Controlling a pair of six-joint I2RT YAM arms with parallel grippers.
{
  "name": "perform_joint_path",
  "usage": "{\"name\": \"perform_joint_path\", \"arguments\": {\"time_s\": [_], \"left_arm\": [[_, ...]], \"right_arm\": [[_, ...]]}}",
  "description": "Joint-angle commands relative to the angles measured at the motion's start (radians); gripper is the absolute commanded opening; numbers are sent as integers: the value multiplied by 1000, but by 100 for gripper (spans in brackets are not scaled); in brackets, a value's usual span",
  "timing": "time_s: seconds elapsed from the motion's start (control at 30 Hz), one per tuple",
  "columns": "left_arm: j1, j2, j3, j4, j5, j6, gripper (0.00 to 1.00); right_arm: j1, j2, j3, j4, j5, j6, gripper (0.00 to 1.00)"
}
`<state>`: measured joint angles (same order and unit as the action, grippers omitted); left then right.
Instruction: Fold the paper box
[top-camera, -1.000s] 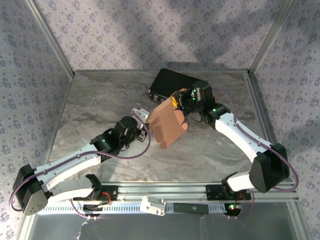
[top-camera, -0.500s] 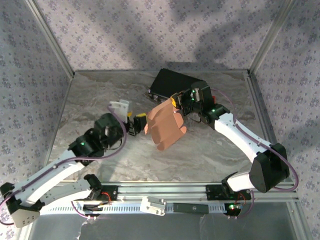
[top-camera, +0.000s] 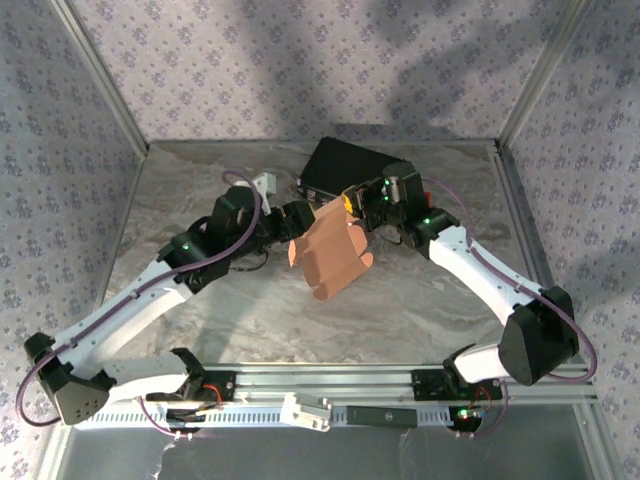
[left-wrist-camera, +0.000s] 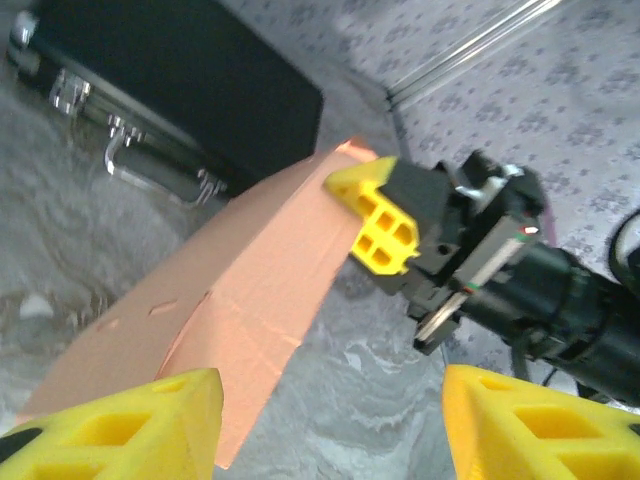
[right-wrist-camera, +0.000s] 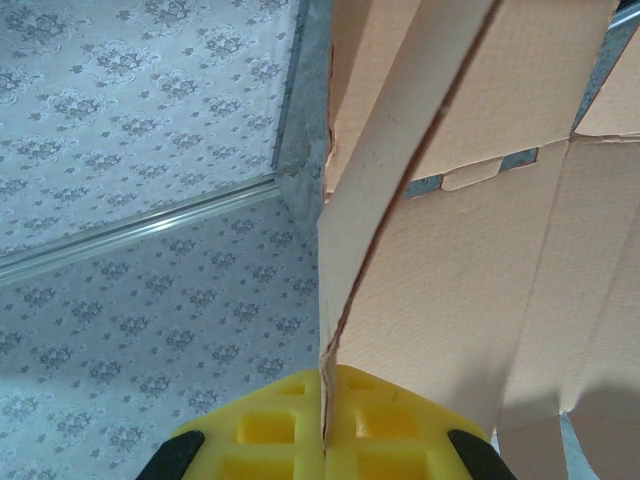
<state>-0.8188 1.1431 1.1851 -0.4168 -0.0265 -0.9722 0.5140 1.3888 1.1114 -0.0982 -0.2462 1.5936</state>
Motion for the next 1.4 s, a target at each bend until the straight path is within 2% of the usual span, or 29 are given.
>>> {"name": "perform_joint_path", "arguments": {"time_s": [0.0, 0.37, 0.87, 1.03, 1.17, 1.27, 1.37], "left_arm": [[-1, 11, 39, -15, 34, -149, 61], [-28, 54, 54, 8, 40, -201, 63], [-37, 144, 95, 9, 42, -191, 63], [-38, 116, 92, -11, -3, -158, 60], [-36, 26, 106, -94, -83, -45, 70], [12, -85, 25, -110, -100, -22, 69], [148, -160, -129, -30, 38, -23, 60]], "right_arm": [[11, 2, 21, -14, 20, 6, 0], [26, 3, 16, -7, 29, 8, 0], [46, -7, 13, -5, 41, 13, 0], [44, -20, -2, -18, 63, 16, 0], [25, -33, -31, -11, 70, 35, 0], [5, -42, -32, -42, 69, 47, 0], [-3, -54, -28, -88, 77, 56, 0]]}}
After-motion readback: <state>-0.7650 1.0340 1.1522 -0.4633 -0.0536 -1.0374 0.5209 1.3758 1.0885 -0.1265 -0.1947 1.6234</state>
